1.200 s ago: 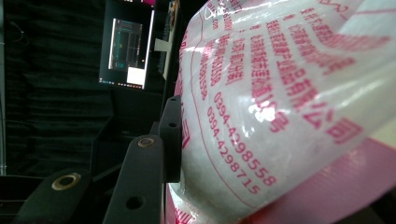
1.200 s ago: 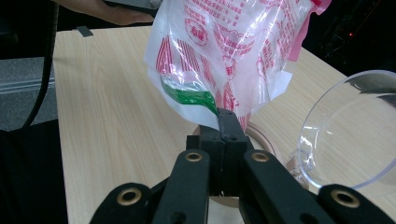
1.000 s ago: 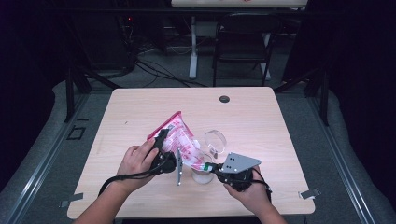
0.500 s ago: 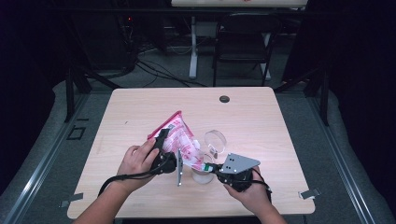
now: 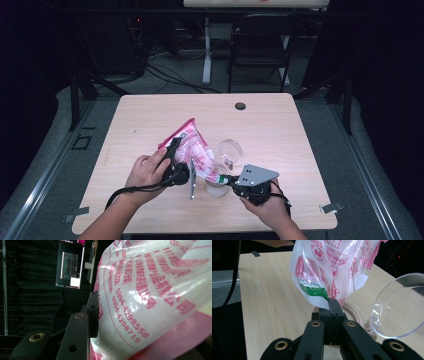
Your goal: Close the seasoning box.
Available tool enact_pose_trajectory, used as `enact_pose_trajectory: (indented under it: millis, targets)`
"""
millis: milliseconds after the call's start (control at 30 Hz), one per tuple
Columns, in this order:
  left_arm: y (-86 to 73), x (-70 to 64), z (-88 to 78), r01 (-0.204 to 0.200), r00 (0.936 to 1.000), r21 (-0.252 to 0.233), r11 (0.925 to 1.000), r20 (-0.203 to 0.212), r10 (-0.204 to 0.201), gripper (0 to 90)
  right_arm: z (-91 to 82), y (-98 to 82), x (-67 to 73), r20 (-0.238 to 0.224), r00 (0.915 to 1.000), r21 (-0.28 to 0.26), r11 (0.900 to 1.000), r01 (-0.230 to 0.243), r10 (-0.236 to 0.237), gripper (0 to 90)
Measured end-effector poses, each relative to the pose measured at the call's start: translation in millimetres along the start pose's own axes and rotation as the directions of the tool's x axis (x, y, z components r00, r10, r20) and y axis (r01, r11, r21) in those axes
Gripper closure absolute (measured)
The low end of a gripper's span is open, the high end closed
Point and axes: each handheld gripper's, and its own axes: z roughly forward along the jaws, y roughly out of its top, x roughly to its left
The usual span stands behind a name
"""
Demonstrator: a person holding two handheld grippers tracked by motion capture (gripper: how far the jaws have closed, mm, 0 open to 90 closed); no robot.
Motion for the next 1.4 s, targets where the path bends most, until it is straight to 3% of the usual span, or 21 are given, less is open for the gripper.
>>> enact_pose_trajectory:
  millis: [1400]
  targets:
    - [2.6, 3.2, -1.9, -0.022, 0.9998, -0.003, 0.9998, -0.005, 0.022, 66.6, -0.2, -1.6, -1.2, 0.000, 1.0000, 0.005, 1.000, -0.005, 0.005, 90.0]
